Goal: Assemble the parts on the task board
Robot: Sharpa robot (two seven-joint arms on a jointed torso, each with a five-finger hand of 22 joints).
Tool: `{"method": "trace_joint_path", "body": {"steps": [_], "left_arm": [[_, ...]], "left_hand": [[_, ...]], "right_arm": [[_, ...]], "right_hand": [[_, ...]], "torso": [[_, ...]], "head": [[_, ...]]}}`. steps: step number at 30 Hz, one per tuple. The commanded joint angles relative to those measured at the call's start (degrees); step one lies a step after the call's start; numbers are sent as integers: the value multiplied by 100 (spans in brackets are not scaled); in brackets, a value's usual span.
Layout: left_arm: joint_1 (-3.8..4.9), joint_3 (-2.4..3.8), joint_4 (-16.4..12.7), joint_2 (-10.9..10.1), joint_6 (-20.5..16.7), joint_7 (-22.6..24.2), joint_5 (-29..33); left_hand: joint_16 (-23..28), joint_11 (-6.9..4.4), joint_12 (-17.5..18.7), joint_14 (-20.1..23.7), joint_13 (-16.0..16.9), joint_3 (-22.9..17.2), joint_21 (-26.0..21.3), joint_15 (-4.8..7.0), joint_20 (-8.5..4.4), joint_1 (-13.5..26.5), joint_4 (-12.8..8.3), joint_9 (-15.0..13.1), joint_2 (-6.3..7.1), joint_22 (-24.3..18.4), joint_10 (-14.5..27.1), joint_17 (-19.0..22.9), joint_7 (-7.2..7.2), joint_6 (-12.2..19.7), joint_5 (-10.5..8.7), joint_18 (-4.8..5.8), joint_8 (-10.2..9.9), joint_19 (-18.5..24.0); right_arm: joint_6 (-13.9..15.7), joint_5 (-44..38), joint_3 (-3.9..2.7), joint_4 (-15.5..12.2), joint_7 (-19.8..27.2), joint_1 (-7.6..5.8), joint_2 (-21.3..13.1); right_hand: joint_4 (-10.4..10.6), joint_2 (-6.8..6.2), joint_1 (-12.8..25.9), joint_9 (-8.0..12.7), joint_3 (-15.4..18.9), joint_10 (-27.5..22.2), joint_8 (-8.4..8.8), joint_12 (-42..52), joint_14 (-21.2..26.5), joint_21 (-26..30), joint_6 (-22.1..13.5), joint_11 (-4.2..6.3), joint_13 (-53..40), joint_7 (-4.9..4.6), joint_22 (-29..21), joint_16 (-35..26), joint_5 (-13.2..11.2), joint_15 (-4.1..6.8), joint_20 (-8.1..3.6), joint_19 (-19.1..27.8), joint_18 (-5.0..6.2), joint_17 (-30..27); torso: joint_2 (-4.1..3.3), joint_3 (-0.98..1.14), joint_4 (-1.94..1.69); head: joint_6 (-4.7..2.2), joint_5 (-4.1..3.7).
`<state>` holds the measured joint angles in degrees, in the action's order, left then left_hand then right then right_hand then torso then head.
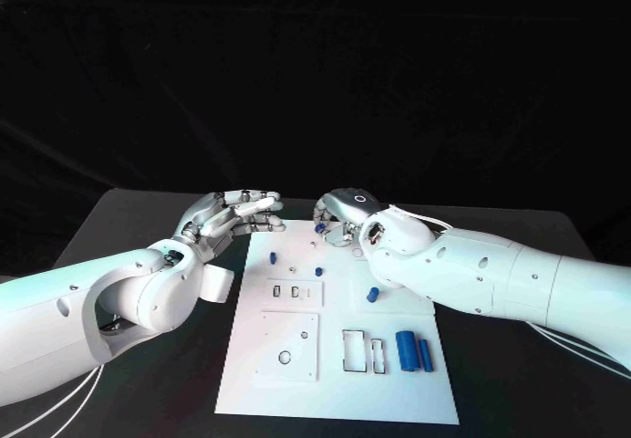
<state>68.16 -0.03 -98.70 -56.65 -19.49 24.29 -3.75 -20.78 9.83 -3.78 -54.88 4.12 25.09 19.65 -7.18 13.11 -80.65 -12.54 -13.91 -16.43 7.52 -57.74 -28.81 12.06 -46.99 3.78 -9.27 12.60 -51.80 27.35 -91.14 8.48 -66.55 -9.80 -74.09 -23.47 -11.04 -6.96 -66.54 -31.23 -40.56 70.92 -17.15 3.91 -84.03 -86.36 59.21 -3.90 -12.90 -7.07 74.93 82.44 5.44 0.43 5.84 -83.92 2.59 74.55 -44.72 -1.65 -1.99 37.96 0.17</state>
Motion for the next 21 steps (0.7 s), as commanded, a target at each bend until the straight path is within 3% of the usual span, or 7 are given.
{"method": "trace_joint_path", "body": {"steps": [1, 10, 21], "left_arm": [[18, 5, -10, 11, 7, 26, 16], [28, 5, 7, 20, 8, 21, 16], [32, 4, 12, 28, 18, 14, 16]], "left_hand": [[-37, -8, 6, 39, 4, 84, -6, 19, -12, 42, -32, -7, -11, -5, 51, -8, 42, 27, -32, -97, -28, 44], [-37, -8, 6, 39, 4, 84, -6, 19, -12, 42, -32, -7, -11, -5, 51, -8, 42, 27, -32, -97, -28, 44], [-37, -8, 6, 39, 4, 84, -6, 19, -12, 42, -32, -7, -11, -5, 51, -8, 42, 27, -32, -97, -28, 44]], "right_arm": [[-136, -14, 0, 3, 56, 10, 20], [-160, 1, 0, 64, 65, 19, 65], [-235, 6, 4, 288, 67, 27, 207]], "right_hand": [[43, 10, 20, -5, 4, -6, -18, 1, -296, 14, -25, 2, -11, -16, 840, 9, 15, -13, -15, -131, -95, -5], [64, -28, 48, -13, -4, -46, 9, -21, -285, 40, -67, -9, -14, -23, 800, -8, 13, -20, -3, -100, -85, -44], [122, -138, 99, -18, -95, -301, 134, -44, -252, 122, -232, -91, 21, -94, 680, -54, -15, -81, 59, -3, -53, -155]], "torso": [[-1, 0, -2], [-5, 0, 10], [-7, -5, -2]], "head": [[9, 10], [-4, 18], [-7, 21]]}}
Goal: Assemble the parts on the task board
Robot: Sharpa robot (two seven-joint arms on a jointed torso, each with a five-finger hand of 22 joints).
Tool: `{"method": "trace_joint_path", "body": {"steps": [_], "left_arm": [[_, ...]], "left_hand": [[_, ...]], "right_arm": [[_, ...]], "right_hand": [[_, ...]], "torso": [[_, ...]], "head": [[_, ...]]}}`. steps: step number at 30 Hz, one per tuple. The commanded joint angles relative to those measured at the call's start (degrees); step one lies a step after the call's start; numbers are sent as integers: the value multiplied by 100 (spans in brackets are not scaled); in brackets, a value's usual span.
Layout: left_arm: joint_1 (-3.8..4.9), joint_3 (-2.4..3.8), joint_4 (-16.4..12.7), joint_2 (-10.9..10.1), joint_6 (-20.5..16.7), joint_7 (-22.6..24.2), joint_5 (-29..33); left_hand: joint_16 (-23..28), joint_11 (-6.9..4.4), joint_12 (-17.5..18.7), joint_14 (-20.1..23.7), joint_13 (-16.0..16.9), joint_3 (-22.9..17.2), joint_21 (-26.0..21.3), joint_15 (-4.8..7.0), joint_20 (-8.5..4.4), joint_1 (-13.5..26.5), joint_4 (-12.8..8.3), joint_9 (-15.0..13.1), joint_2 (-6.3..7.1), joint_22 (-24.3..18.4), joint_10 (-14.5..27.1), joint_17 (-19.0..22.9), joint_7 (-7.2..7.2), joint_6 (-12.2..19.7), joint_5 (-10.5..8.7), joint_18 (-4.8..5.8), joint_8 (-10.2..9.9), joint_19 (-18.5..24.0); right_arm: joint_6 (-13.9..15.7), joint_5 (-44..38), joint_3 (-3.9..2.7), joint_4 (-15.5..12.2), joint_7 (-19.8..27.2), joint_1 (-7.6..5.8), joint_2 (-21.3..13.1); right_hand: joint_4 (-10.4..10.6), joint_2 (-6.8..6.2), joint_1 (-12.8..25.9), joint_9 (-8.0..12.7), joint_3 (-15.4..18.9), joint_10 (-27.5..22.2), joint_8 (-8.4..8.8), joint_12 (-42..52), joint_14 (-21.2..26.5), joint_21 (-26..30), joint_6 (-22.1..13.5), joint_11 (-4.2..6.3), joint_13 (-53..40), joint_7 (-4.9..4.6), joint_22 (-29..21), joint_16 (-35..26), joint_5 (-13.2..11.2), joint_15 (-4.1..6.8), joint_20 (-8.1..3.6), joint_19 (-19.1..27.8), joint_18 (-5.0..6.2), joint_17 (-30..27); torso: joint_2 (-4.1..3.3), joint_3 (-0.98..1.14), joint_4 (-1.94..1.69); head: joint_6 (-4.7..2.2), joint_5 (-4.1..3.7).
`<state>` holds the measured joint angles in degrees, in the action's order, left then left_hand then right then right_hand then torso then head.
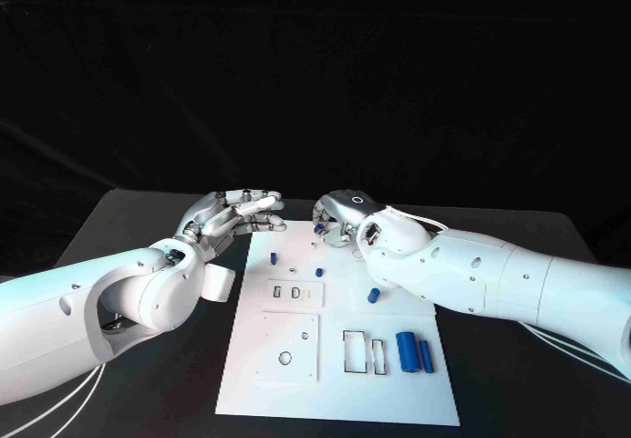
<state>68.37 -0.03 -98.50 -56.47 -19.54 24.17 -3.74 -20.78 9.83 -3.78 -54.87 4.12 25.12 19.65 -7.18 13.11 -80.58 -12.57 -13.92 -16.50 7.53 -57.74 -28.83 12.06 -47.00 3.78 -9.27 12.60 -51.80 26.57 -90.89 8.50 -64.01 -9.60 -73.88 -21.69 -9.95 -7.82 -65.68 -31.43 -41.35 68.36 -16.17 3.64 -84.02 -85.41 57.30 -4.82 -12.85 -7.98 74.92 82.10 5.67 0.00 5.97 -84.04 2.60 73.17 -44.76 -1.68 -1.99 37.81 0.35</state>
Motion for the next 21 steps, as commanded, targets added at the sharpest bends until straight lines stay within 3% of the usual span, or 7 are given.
{"method": "trace_joint_path", "body": {"steps": [1, 9, 12, 14, 21], "left_arm": [[12, 5, -7, 10, 22, 25, 16], [14, 4, 5, 17, 25, 19, 16], [14, 4, 13, 16, 22, 17, 16], [14, 4, 17, 16, 22, 18, 16], [14, 4, 53, 10, 25, 21, 23]], "left_hand": [[-37, -8, 6, 39, 4, 81, -6, 19, -12, 35, -30, -6, -5, -6, 51, -6, 42, 28, -32, -97, -28, 44], [-37, -8, 6, 39, 4, 81, -6, 19, -12, 35, -30, -6, -5, -6, 51, -6, 42, 28, -32, -97, -28, 44], [-37, -8, 6, 39, 4, 81, -6, 19, -12, 35, -30, -6, -5, -6, 51, -6, 42, 28, -32, -97, -28, 44], [-37, -8, 6, 39, 4, 81, -6, 19, -12, 35, -30, -6, -5, -6, 51, -6, 42, 28, -32, -97, -28, 44], [-41, -6, 4, 43, 6, 78, -4, 18, -10, 43, -41, -12, -3, -7, 57, -20, 44, 32, -34, -98, -31, 46]], "right_arm": [[-174, -18, 3, 42, 46, 6, 34], [-236, -18, 7, 70, 59, 7, 48], [-182, -8, 8, 61, 102, 7, 35], [-151, -4, 9, 39, 121, 6, 15], [-12, 4, 9, -363, 80, -5, -355]], "right_hand": [[16, -57, 16, 2, -17, -53, 39, -17, -251, 29, -44, -1, 17, -5, 678, -23, -39, -41, 48, 13, -53, -23], [45, -148, 60, -2, -19, -211, 87, -19, -215, 119, -95, -44, 49, -38, 543, -84, -17, -76, 84, 117, -18, -153], [74, -313, 120, 61, 32, -570, 283, -10, -148, 322, -366, -142, 136, -146, 251, -205, 79, -158, 157, 341, 55, -389], [64, -400, 109, 100, 129, -785, 371, -8, -97, 493, -468, -171, 190, -160, 15, -288, 128, -184, 192, 518, 115, -549], [67, -479, 108, 144, 305, -886, 463, 21, -67, 596, -577, -177, 219, -150, -102, -338, 180, -190, 207, 595, 144, -647]], "torso": [[-3, -3, 0], [-2, 0, 8], [3, 1, 12], [4, 3, 13], [16, 8, 12]], "head": [[10, 6], [26, 8], [24, 12], [19, 15], [-2, 11]]}}
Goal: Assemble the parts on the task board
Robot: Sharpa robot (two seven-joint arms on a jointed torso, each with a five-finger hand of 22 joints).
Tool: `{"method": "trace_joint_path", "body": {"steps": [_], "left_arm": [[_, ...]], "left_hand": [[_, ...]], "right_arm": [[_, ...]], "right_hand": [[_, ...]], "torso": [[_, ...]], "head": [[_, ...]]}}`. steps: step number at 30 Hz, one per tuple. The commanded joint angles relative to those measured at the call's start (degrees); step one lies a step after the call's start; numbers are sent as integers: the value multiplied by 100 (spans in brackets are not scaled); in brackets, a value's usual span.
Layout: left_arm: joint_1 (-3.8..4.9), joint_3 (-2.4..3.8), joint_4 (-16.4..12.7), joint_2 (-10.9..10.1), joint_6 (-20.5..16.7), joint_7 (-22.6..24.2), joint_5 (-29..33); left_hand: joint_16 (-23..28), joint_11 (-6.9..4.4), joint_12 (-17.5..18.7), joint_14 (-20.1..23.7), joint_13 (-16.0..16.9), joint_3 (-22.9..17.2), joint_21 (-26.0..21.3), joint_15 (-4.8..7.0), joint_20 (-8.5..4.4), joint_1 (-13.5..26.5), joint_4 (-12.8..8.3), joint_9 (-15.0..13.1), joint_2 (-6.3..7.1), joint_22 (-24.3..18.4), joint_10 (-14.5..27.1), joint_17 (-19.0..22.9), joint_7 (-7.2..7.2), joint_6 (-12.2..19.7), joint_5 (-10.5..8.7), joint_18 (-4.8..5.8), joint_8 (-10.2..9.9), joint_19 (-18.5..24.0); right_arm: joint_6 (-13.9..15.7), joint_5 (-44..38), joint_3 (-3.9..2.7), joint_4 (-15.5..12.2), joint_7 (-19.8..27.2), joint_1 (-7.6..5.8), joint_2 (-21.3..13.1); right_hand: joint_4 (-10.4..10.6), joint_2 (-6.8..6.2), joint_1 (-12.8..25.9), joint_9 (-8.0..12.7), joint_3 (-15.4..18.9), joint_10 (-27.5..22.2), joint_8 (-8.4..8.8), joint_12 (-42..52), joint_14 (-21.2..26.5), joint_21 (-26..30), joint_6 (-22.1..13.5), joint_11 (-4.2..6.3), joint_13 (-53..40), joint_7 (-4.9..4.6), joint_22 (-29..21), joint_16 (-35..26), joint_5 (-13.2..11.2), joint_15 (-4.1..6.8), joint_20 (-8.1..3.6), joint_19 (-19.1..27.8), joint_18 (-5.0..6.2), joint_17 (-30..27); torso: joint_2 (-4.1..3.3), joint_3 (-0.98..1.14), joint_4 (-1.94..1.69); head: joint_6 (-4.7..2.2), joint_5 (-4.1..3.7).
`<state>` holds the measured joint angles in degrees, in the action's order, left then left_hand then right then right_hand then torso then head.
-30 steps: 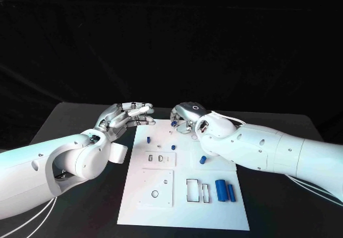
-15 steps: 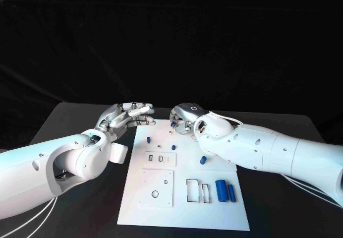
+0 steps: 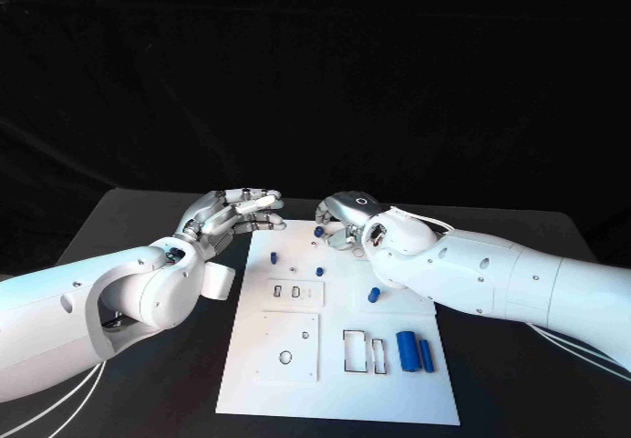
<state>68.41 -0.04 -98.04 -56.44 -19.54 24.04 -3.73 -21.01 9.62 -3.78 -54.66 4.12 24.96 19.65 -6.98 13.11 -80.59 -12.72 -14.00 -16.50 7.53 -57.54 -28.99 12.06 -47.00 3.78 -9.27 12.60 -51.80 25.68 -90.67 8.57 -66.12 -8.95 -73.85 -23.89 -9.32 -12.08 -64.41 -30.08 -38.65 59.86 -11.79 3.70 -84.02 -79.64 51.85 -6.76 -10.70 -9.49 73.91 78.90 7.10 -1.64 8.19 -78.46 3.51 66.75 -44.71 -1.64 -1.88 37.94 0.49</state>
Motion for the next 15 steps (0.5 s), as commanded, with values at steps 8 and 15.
{"method": "trace_joint_path", "body": {"steps": [8, 15], "left_arm": [[10, 4, 73, -25, 36, 36, 46], [9, 2, 123, -19, 59, 31, 59]], "left_hand": [[-18, 15, 4, 22, 6, 94, -4, -2, -10, 43, -25, -5, -3, -7, 36, -5, 44, 32, -34, -98, -31, 46], [-19, 14, 3, 24, 7, 91, -4, -3, -9, 45, -31, -8, -3, -7, 37, -11, 44, 32, -33, -99, -32, 47]], "right_arm": [[337, 695, -70, -1155, 4, -94, -1270], [-167, 1743, -118, -1516, -218, -217, -1974]], "right_hand": [[158, -35, 82, 38, 174, 738, 34, 381, -154, -187, 104, 141, -156, 25, 346, 123, 69, 67, -87, -249, -30, 214], [387, -155, 28, -240, 1195, 1648, 124, 4629, -407, -487, -201, 411, -4140, 252, 832, 711, 115, 426, -284, -593, -163, 1330]], "torso": [[83, 27, 85], [129, 52, 122]], "head": [[-16, -14], [-23, -49]]}}
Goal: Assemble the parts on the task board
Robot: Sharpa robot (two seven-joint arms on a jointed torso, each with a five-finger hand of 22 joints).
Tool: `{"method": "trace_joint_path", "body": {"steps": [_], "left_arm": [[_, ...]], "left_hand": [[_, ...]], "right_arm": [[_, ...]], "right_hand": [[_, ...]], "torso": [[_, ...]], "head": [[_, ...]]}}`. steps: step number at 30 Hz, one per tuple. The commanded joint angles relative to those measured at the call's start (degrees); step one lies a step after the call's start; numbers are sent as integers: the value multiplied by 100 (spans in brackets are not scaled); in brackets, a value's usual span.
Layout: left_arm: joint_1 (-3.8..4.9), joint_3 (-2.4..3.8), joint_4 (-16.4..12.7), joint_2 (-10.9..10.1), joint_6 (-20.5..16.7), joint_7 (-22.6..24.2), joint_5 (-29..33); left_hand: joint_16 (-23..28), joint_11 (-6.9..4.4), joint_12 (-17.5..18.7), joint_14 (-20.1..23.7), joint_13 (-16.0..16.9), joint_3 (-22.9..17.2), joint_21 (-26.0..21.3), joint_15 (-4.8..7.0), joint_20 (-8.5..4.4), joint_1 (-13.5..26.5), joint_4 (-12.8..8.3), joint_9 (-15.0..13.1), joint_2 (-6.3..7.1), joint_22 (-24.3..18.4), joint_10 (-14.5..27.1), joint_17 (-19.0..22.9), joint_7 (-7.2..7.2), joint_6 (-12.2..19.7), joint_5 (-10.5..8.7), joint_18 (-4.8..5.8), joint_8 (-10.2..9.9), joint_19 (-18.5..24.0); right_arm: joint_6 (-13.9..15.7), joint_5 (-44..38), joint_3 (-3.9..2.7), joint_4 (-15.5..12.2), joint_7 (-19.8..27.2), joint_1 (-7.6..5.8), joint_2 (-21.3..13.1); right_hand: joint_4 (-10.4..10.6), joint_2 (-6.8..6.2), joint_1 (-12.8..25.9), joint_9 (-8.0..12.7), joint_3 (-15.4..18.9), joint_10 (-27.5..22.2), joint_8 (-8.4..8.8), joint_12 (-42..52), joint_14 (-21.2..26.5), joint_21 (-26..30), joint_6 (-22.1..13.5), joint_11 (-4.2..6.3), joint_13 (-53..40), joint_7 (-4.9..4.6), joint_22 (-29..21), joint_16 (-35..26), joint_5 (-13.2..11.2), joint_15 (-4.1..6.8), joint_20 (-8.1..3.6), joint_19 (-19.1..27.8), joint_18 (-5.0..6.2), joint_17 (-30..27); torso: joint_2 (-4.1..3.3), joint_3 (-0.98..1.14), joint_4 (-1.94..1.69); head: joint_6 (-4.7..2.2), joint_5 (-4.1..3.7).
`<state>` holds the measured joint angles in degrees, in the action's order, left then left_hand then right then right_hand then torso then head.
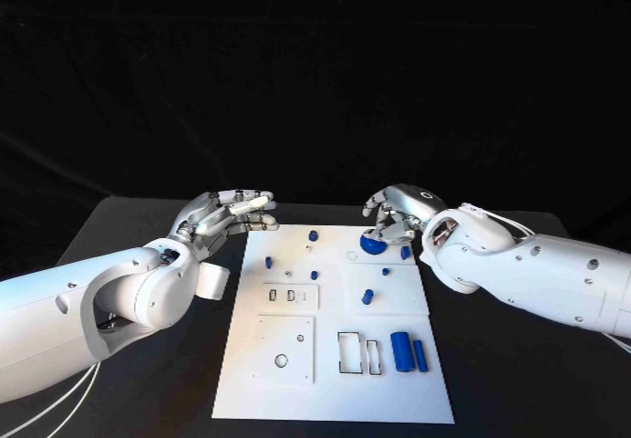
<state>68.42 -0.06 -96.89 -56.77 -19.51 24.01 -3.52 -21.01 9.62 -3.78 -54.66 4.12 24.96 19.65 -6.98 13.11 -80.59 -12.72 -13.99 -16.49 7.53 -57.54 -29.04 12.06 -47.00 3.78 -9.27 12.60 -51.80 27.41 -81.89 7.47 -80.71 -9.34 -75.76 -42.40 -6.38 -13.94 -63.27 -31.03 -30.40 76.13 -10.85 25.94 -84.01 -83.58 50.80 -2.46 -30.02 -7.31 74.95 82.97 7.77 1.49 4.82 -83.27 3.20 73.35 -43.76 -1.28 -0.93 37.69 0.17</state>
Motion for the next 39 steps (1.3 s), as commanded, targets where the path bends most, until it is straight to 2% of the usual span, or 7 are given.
{"method": "trace_joint_path", "body": {"steps": [1, 7, 12, 15, 20, 32, 39], "left_arm": [[8, 4, 14, 17, 60, 33, 41], [8, 3, 26, 31, 73, 29, 47], [7, 2, 27, 44, 87, 26, 49], [7, 2, 31, 48, 92, 24, 49], [7, 2, 40, 44, 91, 19, 50], [7, 2, 44, 47, 95, 13, 50], [7, 2, 43, 41, 89, 8, 50]], "left_hand": [[-19, 14, 3, 24, 7, 91, -4, -3, -9, 45, -31, -8, -4, -7, 37, -6, 44, 32, -33, -99, -32, 47], [-19, 13, 2, 25, 7, 91, -4, -3, -9, 45, -33, -9, -3, -7, 37, -8, 43, 32, -33, -99, -32, 47], [-20, 13, 2, 25, 7, 90, -3, -2, -8, 46, -34, -10, -3, -8, 37, -9, 43, 31, -33, -100, -32, 48], [-20, 9, 1, 27, 8, 88, -3, -1, -8, 46, -37, -13, -6, -8, 37, -12, 37, 28, -32, -100, -31, 49], [-20, 6, 1, 28, 8, 86, -3, -1, -8, 45, -40, -14, -6, -8, 38, -15, 32, 27, -32, -101, -30, 49], [-21, 3, 1, 30, 9, 85, -3, 1, -9, 46, -42, -16, -6, -8, 39, -17, 28, 26, -32, -101, -30, 50], [-21, 3, 1, 30, 9, 85, -3, 1, -9, 46, -42, -16, -6, -8, 39, -17, 28, 26, -32, -101, -30, 50]], "right_arm": [[-446, 964, -10, -48, -221, -36, -176], [-804, 1194, -15, 96, -363, -59, -253], [-981, 1199, -15, 290, -437, -51, -155], [-1055, 1191, -14, 360, -477, -19, -85], [-1095, 1188, -13, 450, -502, 22, 15], [-1026, 1079, -1, 673, -509, 119, 286], [-995, 1051, 3, 789, -512, 141, 380]], "right_hand": [[203, 102, -112, -290, 551, 203, 29, 4093, -515, -184, -195, -45, -3805, -15, 869, 554, 116, -21, 31, -208, -150, 1263], [425, 162, -259, -563, 899, 718, 30, 5558, -599, -328, -331, -115, -5168, -91, 1091, 703, 153, -123, 115, -359, -203, 1665], [486, 168, -298, -620, 961, 894, 47, 5826, -599, -388, -374, -135, -5421, -109, 1175, 703, 199, -142, 133, -421, -225, 1665], [509, 182, -308, -629, 967, 938, 57, 5888, -599, -408, -387, -140, -5480, -115, 1203, 703, 218, -148, 138, -441, -232, 1665], [525, 184, -308, -632, 977, 951, 67, 5908, -599, -421, -402, -146, -5499, -121, 1220, 703, 228, -152, 142, -454, -237, 1665], [538, 195, -336, -635, 978, 957, 84, 5925, -599, -434, -426, -154, -5514, -129, 1238, 703, 249, -160, 149, -467, -242, 1665], [541, 215, -370, -641, 958, 975, 87, 5951, -599, -458, -425, -158, -5539, -133, 1270, 703, 270, -166, 154, -491, -251, 1665]], "torso": [[39, 17, 29], [49, 32, 30], [39, 22, 13], [26, 34, -5], [8, 46, -16], [-1, 49, -31], [-2, 45, -17]], "head": [[4, -18], [14, -16], [25, -31], [31, -45], [36, -47], [71, -41], [85, -24]]}}
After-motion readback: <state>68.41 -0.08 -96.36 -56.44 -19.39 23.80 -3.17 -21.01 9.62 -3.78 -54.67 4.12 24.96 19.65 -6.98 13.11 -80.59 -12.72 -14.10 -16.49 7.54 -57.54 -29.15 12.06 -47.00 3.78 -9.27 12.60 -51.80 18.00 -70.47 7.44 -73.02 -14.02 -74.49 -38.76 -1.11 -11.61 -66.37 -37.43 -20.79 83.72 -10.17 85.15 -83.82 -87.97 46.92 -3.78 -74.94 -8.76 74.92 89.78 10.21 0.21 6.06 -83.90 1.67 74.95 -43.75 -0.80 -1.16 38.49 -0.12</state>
